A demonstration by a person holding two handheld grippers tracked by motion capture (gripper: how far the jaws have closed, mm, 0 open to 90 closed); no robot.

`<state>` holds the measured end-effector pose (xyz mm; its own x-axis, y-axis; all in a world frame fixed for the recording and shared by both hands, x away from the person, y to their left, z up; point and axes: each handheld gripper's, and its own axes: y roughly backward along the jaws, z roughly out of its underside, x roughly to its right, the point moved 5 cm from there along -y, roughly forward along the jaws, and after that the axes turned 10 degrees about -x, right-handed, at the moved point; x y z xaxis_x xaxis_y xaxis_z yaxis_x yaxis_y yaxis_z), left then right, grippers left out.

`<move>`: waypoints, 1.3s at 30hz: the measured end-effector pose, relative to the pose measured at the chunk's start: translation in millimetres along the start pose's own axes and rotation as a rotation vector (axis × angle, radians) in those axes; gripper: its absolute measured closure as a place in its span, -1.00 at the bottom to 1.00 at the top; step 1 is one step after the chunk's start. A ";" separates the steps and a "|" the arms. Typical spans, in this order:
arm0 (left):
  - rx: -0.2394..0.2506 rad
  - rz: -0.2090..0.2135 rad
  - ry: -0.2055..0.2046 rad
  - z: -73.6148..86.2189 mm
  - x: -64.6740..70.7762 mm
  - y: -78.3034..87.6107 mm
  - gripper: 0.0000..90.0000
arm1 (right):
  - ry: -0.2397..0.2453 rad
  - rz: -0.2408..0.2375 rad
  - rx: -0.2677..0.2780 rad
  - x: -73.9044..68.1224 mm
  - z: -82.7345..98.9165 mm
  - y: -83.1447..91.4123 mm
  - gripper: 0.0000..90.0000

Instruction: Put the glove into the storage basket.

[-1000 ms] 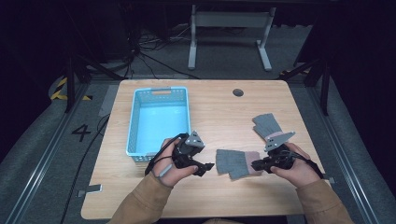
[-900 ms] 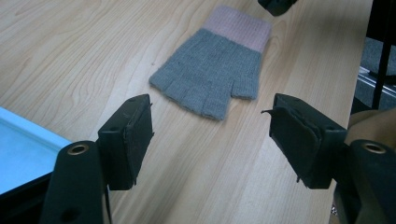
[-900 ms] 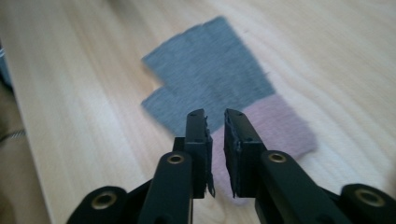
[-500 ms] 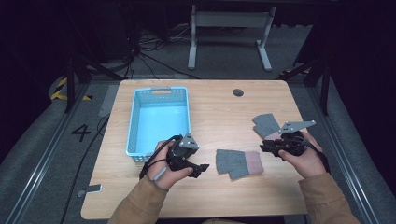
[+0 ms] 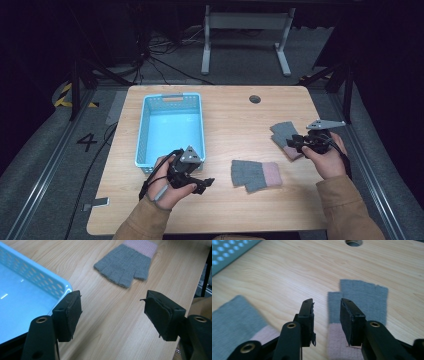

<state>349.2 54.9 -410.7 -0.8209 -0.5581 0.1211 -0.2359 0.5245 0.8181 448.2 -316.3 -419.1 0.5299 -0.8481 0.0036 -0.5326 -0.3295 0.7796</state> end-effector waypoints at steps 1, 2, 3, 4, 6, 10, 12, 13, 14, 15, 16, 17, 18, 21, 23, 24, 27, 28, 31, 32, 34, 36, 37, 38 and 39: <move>-0.003 -0.004 0.004 3.8 -0.8 0.7 -0.32 | -0.029 0.015 -0.001 7.0 0.7 -8.1 0.36; -0.003 -0.004 0.004 3.8 -0.8 0.7 -0.32 | -0.029 0.015 -0.001 7.0 0.7 -8.1 0.36; -0.005 -0.008 0.013 6.3 -1.5 1.0 -0.32 | -0.035 0.020 0.002 9.3 0.5 -10.6 0.32; -0.004 -0.010 0.016 7.5 -2.1 1.3 -0.32 | -0.039 0.026 0.007 13.3 0.2 -14.5 0.31; -0.004 -0.014 0.025 10.2 -2.8 3.0 -0.32 | -0.037 0.022 0.012 16.3 -0.9 -20.5 0.29; -0.006 -0.017 0.036 13.4 -3.3 4.0 -0.32 | -0.023 0.031 -0.008 20.4 -3.3 -33.7 0.26; -0.007 -0.017 0.044 14.8 -3.8 3.2 -0.32 | -0.022 0.041 -0.019 22.5 -3.6 -40.1 0.25; -0.011 -0.018 0.044 15.7 -4.6 2.7 -0.32 | -0.030 0.051 -0.025 25.0 -3.2 -43.4 0.24; -0.013 -0.018 0.047 16.2 -4.7 2.4 -0.32 | -0.037 0.054 -0.026 26.5 -2.9 -44.5 0.24; -0.015 -0.019 0.046 16.7 -4.9 2.1 -0.32 | -0.049 0.059 -0.028 28.9 -2.3 -45.9 0.23; -0.017 -0.020 0.046 17.0 -4.7 2.0 -0.32 | -0.063 0.063 -0.034 32.3 -0.9 -48.1 0.23; -0.017 -0.020 0.046 17.0 -4.7 2.0 -0.32 | -0.063 0.063 -0.034 32.3 -0.9 -48.1 0.23; -0.015 -0.020 0.050 17.1 -4.5 1.6 -0.32 | -0.078 0.065 -0.037 34.7 0.4 -50.0 0.23; -0.015 -0.015 0.053 17.3 -3.8 0.2 -0.33 | -0.120 0.073 -0.050 41.5 4.4 -58.9 0.21; -0.015 -0.012 0.049 16.7 -3.2 0.3 -0.33 | -0.131 0.082 -0.057 43.7 5.6 -62.9 0.21; -0.015 -0.012 0.049 16.7 -3.2 0.3 -0.33 | -0.131 0.082 -0.057 43.7 5.6 -62.9 0.21; -0.015 -0.016 0.047 16.2 -3.7 0.0 -0.33 | -0.144 0.104 -0.067 46.9 7.9 -67.3 0.22; -0.018 -0.015 0.045 16.1 -3.8 -0.3 -0.33 | -0.143 0.113 -0.078 47.8 9.1 -68.7 0.22; -0.016 -0.012 0.045 15.7 -3.6 -0.8 -0.33 | -0.155 0.114 -0.087 48.9 11.7 -71.0 0.27; -0.017 -0.012 0.044 15.6 -3.4 -0.7 -0.33 | -0.155 0.116 -0.089 49.3 12.2 -70.9 0.30; -0.015 -0.011 0.046 15.5 -3.2 -0.9 -0.33 | -0.158 0.116 -0.092 49.4 12.6 -70.9 0.38; -0.019 -0.012 0.041 15.2 -3.3 -1.6 -0.33 | -0.177 0.115 -0.095 48.7 13.6 -72.0 0.56; -0.019 -0.012 0.041 15.2 -3.3 -1.6 -0.33 | -0.172 0.126 -0.099 48.5 13.4 -72.1 0.64; -0.019 -0.011 0.042 14.8 -2.8 -1.5 -0.33 | -0.169 0.134 -0.102 48.5 13.4 -72.0 0.71; -0.019 -0.010 0.041 14.7 -2.5 -1.5 -0.33 | -0.171 0.133 -0.103 48.2 13.3 -72.0 0.76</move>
<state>344.0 65.0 -420.5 -0.7963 -0.5896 0.1353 -0.2340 0.5064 0.8299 503.3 -339.0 -483.4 0.3356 -0.9419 0.0118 -0.5155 -0.1732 0.8392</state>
